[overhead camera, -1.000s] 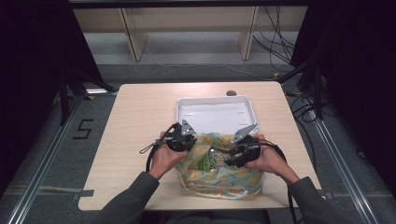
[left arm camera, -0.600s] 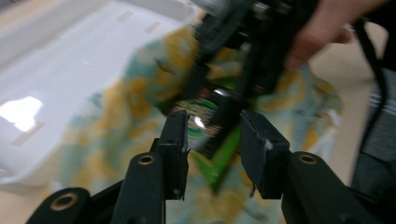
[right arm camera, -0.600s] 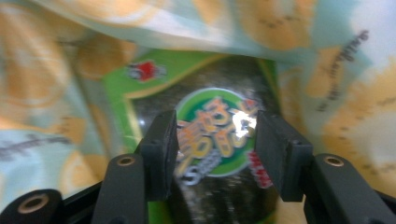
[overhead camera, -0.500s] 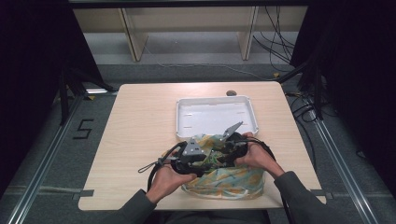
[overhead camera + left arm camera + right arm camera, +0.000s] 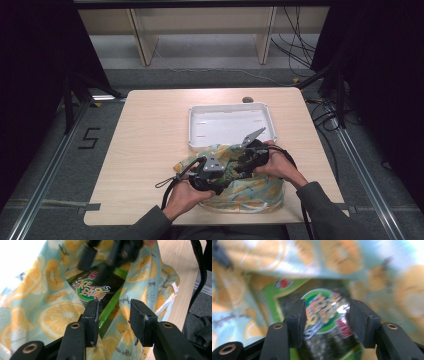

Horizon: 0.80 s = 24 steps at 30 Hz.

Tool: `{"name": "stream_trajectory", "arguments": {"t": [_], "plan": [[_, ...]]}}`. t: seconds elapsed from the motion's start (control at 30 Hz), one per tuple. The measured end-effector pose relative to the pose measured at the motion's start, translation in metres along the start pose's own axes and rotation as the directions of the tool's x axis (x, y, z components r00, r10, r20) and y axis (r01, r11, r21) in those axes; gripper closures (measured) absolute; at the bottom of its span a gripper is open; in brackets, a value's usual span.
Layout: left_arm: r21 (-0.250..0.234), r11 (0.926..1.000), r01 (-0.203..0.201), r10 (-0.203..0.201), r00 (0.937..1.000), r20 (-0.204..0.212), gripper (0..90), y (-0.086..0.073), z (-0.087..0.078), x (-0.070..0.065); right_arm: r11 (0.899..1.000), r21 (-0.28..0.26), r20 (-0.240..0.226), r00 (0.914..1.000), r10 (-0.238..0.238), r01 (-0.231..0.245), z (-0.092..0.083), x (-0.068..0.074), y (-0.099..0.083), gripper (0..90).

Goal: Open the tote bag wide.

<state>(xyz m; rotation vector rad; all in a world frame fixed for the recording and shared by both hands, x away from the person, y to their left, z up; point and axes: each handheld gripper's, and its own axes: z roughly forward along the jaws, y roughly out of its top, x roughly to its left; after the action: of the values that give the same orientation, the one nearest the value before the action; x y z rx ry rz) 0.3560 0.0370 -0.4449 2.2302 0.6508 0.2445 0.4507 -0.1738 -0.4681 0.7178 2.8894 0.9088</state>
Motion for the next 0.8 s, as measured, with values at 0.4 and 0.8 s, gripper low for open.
{"name": "stream_trajectory", "arguments": {"t": [0.4,0.8], "plan": [[0.003,0.9998,0.021,-0.021,0.9998,0.006,55.6,-0.001,0.000,0.000,0.998,0.037,0.058,0.9974,0.043,-0.045,0.005,-0.004,-0.001,41.6],[0.023,0.9997,-0.002,0.002,0.9997,0.023,56.4,-0.001,0.000,-0.002,0.999,-0.041,0.117,0.9926,0.032,-0.027,0.014,-0.018,0.003,39.2]]}}
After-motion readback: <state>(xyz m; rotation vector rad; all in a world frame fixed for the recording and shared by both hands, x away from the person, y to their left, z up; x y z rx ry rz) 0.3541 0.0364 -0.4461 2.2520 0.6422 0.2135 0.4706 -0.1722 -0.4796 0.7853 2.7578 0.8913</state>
